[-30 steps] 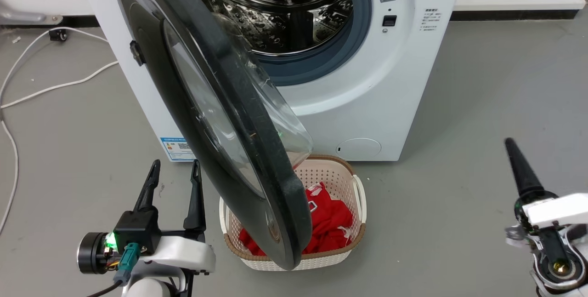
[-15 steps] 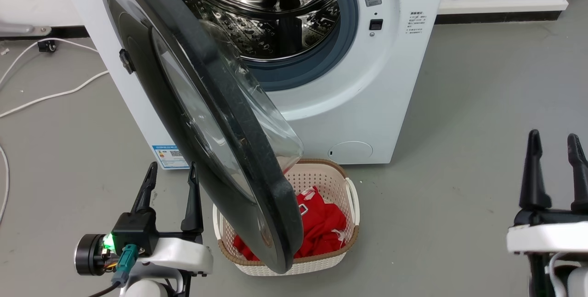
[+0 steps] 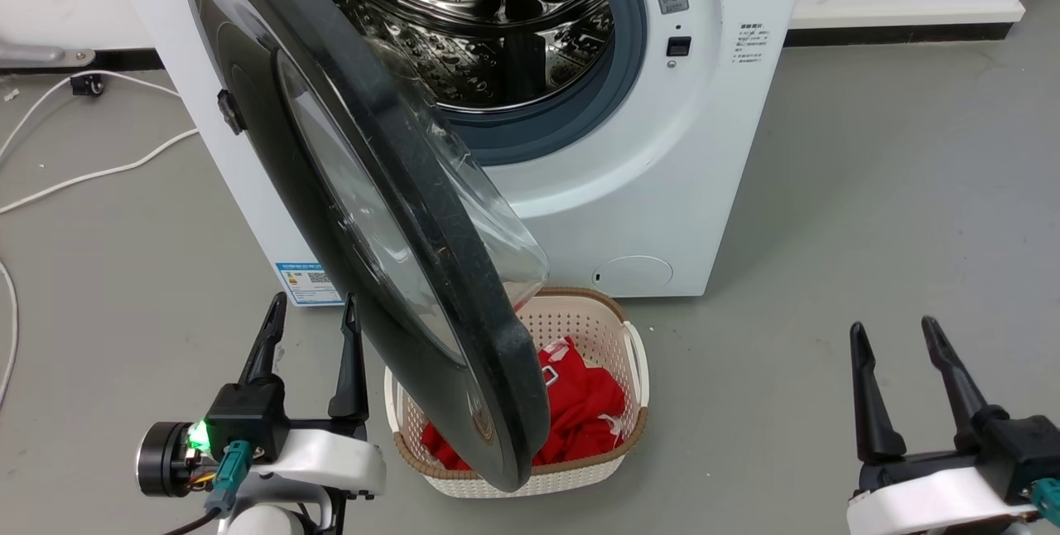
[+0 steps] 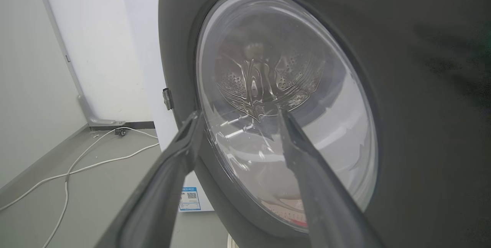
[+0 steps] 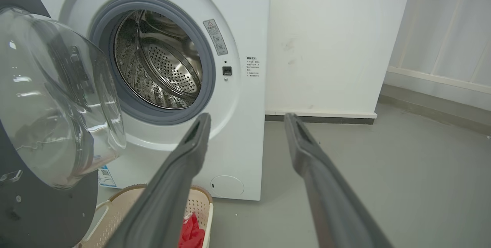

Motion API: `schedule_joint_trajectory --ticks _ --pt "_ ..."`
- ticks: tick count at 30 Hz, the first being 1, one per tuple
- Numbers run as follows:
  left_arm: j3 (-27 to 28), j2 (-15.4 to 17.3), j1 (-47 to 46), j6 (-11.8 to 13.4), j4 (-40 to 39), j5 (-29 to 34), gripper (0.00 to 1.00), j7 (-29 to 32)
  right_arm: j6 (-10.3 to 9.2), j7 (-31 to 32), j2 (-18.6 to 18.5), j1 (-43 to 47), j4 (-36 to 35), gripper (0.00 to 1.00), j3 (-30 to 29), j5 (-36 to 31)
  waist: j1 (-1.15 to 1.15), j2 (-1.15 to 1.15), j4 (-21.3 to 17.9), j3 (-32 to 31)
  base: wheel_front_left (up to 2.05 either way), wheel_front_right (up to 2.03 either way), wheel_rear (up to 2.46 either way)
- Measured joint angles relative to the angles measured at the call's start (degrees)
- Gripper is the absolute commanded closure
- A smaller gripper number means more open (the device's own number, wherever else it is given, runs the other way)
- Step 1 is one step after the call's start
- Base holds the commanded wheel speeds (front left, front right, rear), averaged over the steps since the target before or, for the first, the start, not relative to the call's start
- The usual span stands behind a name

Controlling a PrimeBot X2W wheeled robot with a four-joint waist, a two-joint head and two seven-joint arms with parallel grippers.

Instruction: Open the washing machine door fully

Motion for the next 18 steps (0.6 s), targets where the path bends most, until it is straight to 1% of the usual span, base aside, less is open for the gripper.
schedule_joint_trajectory --ticks 7,18 --pt "0.3 0.0 0.0 0.0 0.1 -0.8 0.0 0.0 0.0 -1.6 0.0 -0.4 4.4 0.0 0.4 0.9 0.0 0.0 -0.1 0.1 0.0 0.0 0.0" --pt "0.2 0.0 0.0 0.0 -0.4 -1.0 0.0 0.0 0.0 -2.4 0.0 -1.8 6.4 0.0 0.2 1.2 0.0 0.0 0.0 0.3 0.0 0.0 0.0"
